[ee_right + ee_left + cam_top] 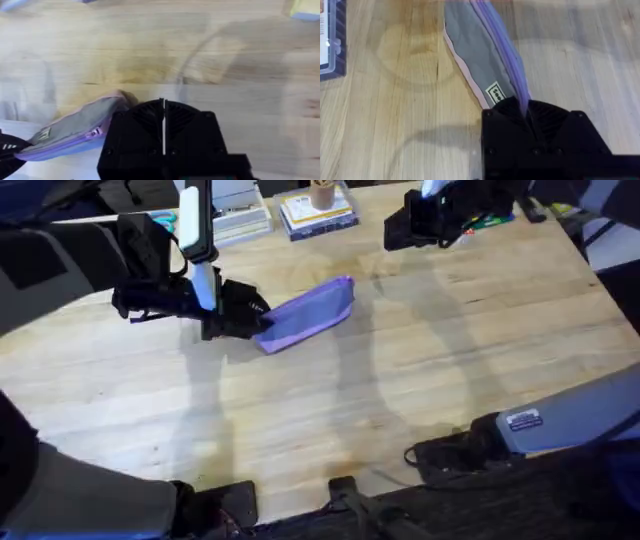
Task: Unzip the bag, pick up the pens from the table one at a time and place them inside, then zip the bag closed.
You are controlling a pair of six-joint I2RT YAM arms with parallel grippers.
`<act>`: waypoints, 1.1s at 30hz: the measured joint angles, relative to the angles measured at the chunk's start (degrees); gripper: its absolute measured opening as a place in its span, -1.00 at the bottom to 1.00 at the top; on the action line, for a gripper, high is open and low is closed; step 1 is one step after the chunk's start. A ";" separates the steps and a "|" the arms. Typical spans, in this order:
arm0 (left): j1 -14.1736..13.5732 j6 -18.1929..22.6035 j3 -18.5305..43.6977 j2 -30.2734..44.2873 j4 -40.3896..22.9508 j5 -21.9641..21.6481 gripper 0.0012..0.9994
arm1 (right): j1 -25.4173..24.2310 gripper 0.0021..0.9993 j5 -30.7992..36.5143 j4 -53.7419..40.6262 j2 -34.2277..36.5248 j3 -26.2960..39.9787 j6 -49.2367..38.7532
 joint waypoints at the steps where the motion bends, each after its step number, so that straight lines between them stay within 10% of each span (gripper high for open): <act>1: 0.00 0.00 0.00 0.00 0.00 0.00 -0.91 | 0.04 -0.94 0.66 -0.24 0.00 0.00 -0.18; 15: 0.00 0.00 0.00 0.00 0.00 0.02 -0.91 | 0.11 -0.93 3.21 -1.03 0.18 -0.02 -1.03; 22: 0.00 0.00 0.00 0.00 0.00 0.02 -0.91 | 0.15 0.93 3.38 -3.21 -3.92 -0.09 -1.50; 33: 0.00 0.00 0.00 0.00 0.00 0.02 -0.91 | 0.15 1.00 3.36 -12.17 -11.79 -0.09 -2.32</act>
